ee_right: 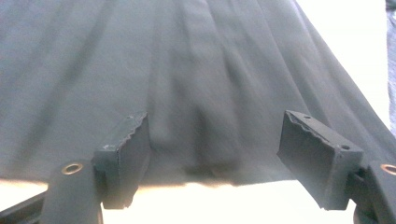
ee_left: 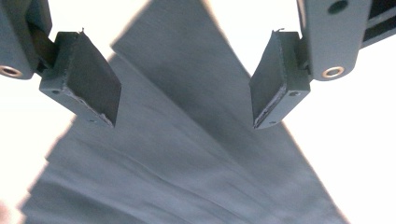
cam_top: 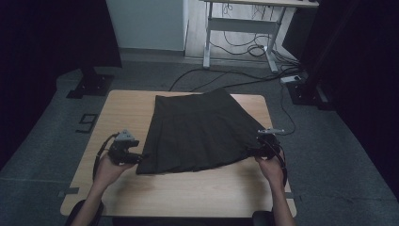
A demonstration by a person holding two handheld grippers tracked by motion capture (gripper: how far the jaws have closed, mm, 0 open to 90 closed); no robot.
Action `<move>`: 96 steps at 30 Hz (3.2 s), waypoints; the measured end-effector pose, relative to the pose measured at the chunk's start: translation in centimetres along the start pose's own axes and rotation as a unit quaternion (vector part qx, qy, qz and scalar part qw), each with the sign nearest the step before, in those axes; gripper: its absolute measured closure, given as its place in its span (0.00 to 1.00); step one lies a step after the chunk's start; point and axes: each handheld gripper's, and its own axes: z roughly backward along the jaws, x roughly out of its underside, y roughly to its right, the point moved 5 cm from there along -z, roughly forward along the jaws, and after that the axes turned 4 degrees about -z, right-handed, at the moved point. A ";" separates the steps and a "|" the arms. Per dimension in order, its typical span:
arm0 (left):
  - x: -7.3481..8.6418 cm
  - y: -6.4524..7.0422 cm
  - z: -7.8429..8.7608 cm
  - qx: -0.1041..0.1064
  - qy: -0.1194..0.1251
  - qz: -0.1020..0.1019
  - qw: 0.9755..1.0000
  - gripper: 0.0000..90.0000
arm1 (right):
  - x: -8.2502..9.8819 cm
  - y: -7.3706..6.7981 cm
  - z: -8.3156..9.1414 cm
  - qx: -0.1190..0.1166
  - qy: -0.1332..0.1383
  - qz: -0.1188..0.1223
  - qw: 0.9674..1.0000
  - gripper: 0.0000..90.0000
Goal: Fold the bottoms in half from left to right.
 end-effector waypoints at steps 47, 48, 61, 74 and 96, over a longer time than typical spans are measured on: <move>5.1 5.1 -5.4 -0.017 -0.067 -0.037 0.997 0.22 | 5.9 -5.4 -2.6 -0.011 -0.034 0.065 0.997 0.19; 5.3 5.5 -5.2 -0.014 -0.068 -0.039 0.997 0.22 | 6.2 -5.5 -2.3 -0.012 -0.035 0.065 0.997 0.19; 6.3 7.4 -3.9 0.009 -0.074 -0.046 0.996 0.18 | 8.4 -5.9 -0.1 -0.017 -0.039 0.072 0.996 0.19; 1.4 1.6 -4.7 -0.023 -0.043 -0.002 0.999 0.13 | 8.6 -5.8 -0.1 -0.020 -0.029 0.071 0.997 0.18; -4.8 -4.2 -10.6 -0.081 -0.071 0.023 0.994 0.00 | 8.5 -5.8 -0.2 -0.022 -0.027 0.070 0.997 0.17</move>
